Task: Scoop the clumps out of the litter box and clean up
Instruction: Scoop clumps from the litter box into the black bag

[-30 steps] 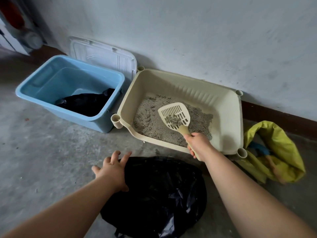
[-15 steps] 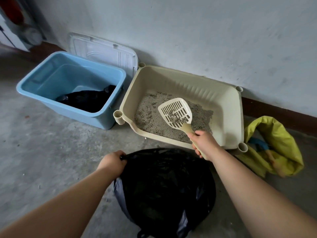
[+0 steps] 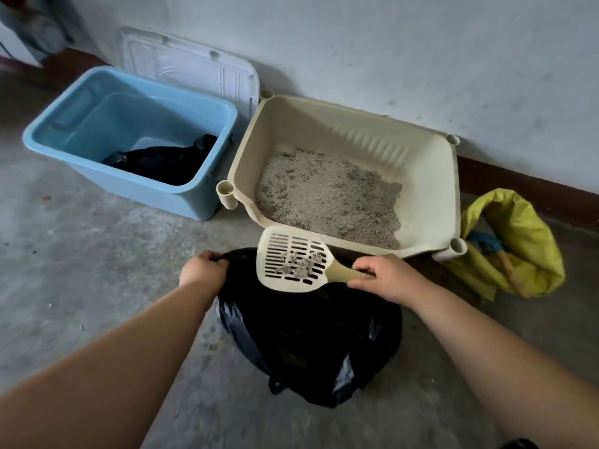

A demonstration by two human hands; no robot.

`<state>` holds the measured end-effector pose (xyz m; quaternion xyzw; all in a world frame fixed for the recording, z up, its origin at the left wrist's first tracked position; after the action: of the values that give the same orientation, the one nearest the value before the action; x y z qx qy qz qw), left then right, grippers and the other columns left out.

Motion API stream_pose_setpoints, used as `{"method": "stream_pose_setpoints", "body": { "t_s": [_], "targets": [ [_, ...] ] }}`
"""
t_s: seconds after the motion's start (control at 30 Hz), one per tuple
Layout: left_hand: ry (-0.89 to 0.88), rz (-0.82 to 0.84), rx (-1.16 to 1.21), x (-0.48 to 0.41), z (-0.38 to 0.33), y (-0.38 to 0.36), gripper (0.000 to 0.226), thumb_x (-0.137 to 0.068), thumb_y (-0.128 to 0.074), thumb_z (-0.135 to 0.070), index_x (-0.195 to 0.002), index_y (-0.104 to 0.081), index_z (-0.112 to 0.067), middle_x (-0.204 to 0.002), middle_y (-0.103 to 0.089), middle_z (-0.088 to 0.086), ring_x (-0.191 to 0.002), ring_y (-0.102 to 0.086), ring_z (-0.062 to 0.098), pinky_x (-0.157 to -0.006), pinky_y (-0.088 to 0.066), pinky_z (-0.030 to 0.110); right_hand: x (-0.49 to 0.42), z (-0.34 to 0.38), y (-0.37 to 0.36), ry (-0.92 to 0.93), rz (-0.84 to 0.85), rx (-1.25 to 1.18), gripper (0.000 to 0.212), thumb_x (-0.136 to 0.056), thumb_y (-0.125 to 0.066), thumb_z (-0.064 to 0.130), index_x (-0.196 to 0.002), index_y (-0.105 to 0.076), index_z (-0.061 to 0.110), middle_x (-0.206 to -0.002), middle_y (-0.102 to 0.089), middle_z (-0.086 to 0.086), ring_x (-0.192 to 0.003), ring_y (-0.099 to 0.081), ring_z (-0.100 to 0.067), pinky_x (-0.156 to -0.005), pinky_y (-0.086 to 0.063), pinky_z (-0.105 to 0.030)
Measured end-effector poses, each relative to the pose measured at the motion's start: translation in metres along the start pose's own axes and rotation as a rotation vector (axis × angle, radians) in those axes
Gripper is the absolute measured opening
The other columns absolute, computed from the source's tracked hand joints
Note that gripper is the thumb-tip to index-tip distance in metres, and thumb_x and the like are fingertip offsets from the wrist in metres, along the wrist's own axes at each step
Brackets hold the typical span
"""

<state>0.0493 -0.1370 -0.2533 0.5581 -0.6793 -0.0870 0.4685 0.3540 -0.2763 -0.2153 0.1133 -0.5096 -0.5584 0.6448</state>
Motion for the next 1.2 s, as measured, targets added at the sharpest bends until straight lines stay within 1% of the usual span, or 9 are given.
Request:
{"method": "stream_pose_setpoints", "body": {
  "t_s": [0.07,0.13,0.3,0.53,0.67,0.83,0.93,1.03,1.2],
  "targets": [
    [0.009,-0.001,0.015,-0.002,0.003,0.001,0.026,-0.091,-0.053,-0.021,-0.113,-0.065,-0.014,-0.105,-0.067,0.015,-0.093,-0.062,0.032,-0.077,-0.048,0.033,0.005,0.005,0.001,0.112,-0.129,0.308,0.025,-0.083,-0.062,0.049,-0.102,-0.061,0.033,-0.091,-0.064,0.007,-0.088,-0.059,-0.016,-0.075,-0.044,-0.029],
    [0.015,-0.007,0.039,-0.004,0.005,0.001,0.026,-0.09,-0.053,-0.022,-0.112,-0.065,-0.014,-0.104,-0.068,0.014,-0.092,-0.062,0.032,-0.078,-0.049,0.034,0.01,0.009,0.001,0.208,-0.245,0.427,0.03,-0.085,-0.059,0.049,-0.11,-0.061,0.032,-0.101,-0.063,0.007,-0.095,-0.06,-0.017,-0.075,-0.044,-0.03],
    [0.012,-0.031,0.065,-0.004,0.006,0.004,0.025,-0.091,-0.053,-0.022,-0.111,-0.066,-0.014,-0.104,-0.068,0.014,-0.094,-0.063,0.033,-0.081,-0.051,0.036,0.019,0.018,0.007,0.365,-0.47,0.519,0.02,-0.074,-0.067,0.042,-0.088,-0.064,0.027,-0.072,-0.061,0.006,-0.062,-0.064,-0.02,-0.046,-0.042,-0.026],
    [0.005,-0.03,0.115,-0.003,0.003,0.003,0.023,-0.091,-0.054,-0.024,-0.108,-0.067,-0.017,-0.101,-0.068,0.011,-0.094,-0.063,0.032,-0.082,-0.052,0.036,0.018,0.021,0.011,0.331,-0.467,0.468,0.031,-0.078,-0.051,0.051,-0.086,-0.066,0.025,-0.071,-0.064,0.005,-0.063,-0.065,-0.021,-0.049,-0.045,-0.026],
    [0.0,-0.02,0.127,-0.003,0.003,0.0,0.022,-0.089,-0.058,-0.027,-0.107,-0.067,-0.017,-0.102,-0.069,0.008,-0.095,-0.064,0.029,-0.087,-0.053,0.038,0.016,0.012,0.03,0.099,-0.388,0.202,0.025,-0.083,-0.064,0.043,-0.094,-0.067,0.021,-0.08,-0.069,0.002,-0.076,-0.063,-0.022,-0.068,-0.05,-0.032],
    [-0.028,0.051,0.107,-0.002,0.001,-0.012,0.026,-0.086,-0.066,-0.026,-0.109,-0.066,-0.016,-0.107,-0.068,0.007,-0.1,-0.063,0.027,-0.09,-0.051,0.038,0.006,-0.008,0.076,-0.223,-0.287,-0.097,0.013,-0.091,-0.058,0.034,-0.092,-0.051,0.023,-0.075,-0.064,-0.004,-0.052,-0.059,-0.019,-0.049,-0.052,-0.032],
    [-0.045,0.069,0.102,-0.001,-0.005,-0.016,0.028,-0.083,-0.069,-0.025,-0.11,-0.065,-0.017,-0.106,-0.069,0.007,-0.097,-0.064,0.027,-0.09,-0.052,0.038,0.0,-0.019,0.119,-0.413,-0.351,0.119,0.021,-0.092,-0.052,0.029,-0.104,-0.054,0.012,-0.088,-0.062,-0.006,-0.072,-0.062,-0.026,-0.063,-0.054,-0.036],
    [-0.067,0.08,0.092,0.001,-0.012,-0.019,0.029,-0.083,-0.07,-0.025,-0.11,-0.065,-0.017,-0.105,-0.068,0.008,-0.097,-0.064,0.028,-0.089,-0.053,0.039,-0.003,-0.014,0.148,-0.509,-0.393,0.488,0.028,-0.092,-0.042,0.013,-0.117,-0.055,0.009,-0.109,-0.061,-0.013,-0.098,-0.059,-0.032,-0.071,-0.041,-0.033],
    [-0.073,0.094,0.111,0.002,-0.017,-0.024,0.026,-0.082,-0.071,-0.025,-0.107,-0.065,-0.017,-0.103,-0.069,0.009,-0.095,-0.065,0.028,-0.089,-0.053,0.039,-0.016,-0.012,0.149,-0.58,-0.249,0.733,0.036,-0.089,-0.044,0.009,-0.123,-0.056,0.01,-0.124,-0.058,-0.009,-0.114,-0.056,-0.028,-0.085,-0.043,-0.033]
  ]
}}
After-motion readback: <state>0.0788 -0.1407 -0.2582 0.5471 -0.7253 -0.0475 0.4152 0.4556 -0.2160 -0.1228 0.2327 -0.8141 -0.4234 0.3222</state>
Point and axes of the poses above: each hand's wrist, its own x-axis away from the middle knuckle, its own y-axis out of the back of the hand, z = x × y, the point moved 9 cm from there along -x, towards the middle knuckle
